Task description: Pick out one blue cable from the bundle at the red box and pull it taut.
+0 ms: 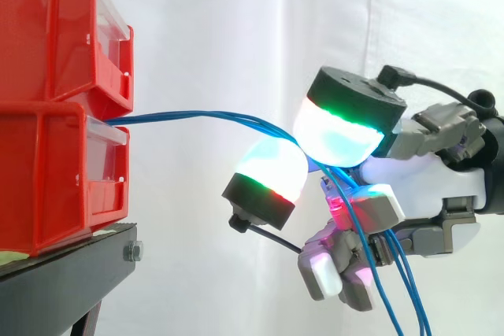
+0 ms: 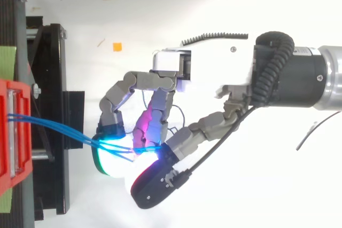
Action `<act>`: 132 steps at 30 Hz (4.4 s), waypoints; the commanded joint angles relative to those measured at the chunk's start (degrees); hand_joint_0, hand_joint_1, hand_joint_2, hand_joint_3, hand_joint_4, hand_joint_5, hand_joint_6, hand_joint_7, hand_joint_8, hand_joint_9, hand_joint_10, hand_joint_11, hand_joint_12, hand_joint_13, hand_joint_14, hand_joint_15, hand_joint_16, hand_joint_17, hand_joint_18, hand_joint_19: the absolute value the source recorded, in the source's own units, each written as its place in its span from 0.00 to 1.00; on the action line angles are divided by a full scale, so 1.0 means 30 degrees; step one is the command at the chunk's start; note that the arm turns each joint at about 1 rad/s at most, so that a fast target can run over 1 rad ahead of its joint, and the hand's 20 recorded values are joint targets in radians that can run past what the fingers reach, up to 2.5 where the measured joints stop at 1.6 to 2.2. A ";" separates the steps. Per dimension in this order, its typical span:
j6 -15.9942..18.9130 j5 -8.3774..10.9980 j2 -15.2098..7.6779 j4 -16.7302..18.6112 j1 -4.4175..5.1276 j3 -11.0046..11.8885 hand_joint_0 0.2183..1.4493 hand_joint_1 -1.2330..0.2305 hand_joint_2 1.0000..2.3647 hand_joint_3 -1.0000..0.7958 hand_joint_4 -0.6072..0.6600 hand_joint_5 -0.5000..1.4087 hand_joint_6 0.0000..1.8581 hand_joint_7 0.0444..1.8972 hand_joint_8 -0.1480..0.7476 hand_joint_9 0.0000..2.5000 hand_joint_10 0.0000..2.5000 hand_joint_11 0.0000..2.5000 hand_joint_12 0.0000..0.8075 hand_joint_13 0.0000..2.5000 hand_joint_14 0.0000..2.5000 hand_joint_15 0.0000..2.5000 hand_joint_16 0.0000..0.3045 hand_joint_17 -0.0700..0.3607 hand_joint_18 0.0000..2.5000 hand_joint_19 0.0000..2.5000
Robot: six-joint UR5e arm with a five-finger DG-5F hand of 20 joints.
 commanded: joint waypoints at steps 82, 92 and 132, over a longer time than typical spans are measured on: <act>-0.0762 0.0709 -0.0004 0.0236 0.0029 0.0000 0.23 0.40 0.00 0.28 0.54 0.22 0.47 0.44 0.53 0.57 0.01 0.29 0.52 0.39 0.01 0.19 0.19 0.47 0.37 0.30; -0.0762 0.0709 -0.0004 0.0236 0.0029 0.0000 0.23 0.60 0.00 0.28 0.54 0.22 0.45 0.42 0.53 0.56 0.01 0.28 0.53 0.38 0.01 0.20 0.20 0.48 0.37 0.31; -0.0791 0.0651 -0.0004 0.0206 0.0117 0.0000 0.36 0.33 0.01 0.42 0.63 0.21 0.48 0.50 0.53 0.52 0.01 0.31 0.50 0.35 0.01 0.20 0.18 0.45 0.33 0.31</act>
